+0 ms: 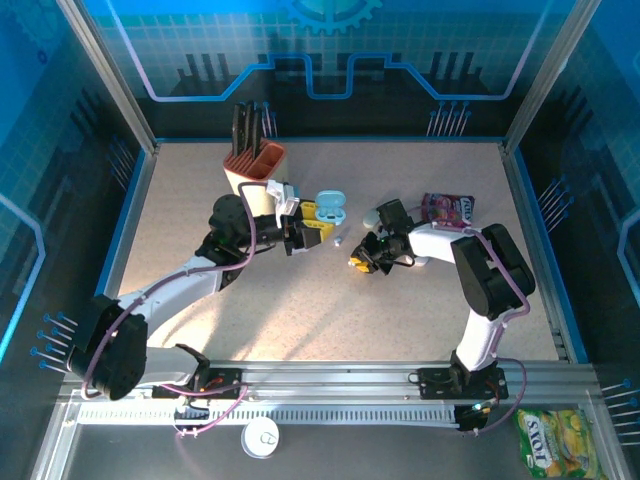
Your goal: Insert wireless bluetooth earbuds into charging case
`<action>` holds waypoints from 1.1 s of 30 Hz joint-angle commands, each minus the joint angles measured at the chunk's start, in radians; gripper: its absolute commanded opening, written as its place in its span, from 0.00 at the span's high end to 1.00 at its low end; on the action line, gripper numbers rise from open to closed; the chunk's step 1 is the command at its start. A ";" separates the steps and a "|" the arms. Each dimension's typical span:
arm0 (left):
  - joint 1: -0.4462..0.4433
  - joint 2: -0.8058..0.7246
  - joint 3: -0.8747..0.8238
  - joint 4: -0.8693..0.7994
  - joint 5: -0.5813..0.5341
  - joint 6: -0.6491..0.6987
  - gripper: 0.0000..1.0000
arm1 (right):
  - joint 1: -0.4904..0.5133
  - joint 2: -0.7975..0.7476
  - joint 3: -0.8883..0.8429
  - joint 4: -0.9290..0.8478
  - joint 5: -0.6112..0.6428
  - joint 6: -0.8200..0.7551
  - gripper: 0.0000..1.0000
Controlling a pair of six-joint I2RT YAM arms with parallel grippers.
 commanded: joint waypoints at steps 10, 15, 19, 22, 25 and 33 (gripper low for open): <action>0.005 -0.042 0.022 -0.205 0.016 0.166 0.64 | 0.008 -0.116 0.139 -0.488 0.235 -0.368 0.79; 0.005 -0.026 0.035 -0.285 0.001 0.229 0.64 | 0.008 -0.233 0.139 -0.588 0.337 -0.498 0.79; 0.006 0.004 0.037 -0.289 -0.007 0.247 0.64 | 0.013 -0.390 0.097 -0.533 0.329 -0.622 0.79; 0.005 0.032 0.042 -0.275 -0.005 0.248 0.64 | 0.018 -0.509 0.089 -0.506 0.313 -0.704 0.79; 0.005 0.060 0.053 -0.276 0.001 0.251 0.64 | 0.045 -0.591 0.120 -0.517 0.341 -0.782 0.78; -0.010 0.104 0.097 -0.365 -0.001 0.337 0.65 | 0.201 -0.621 0.336 -0.641 0.470 -0.961 0.78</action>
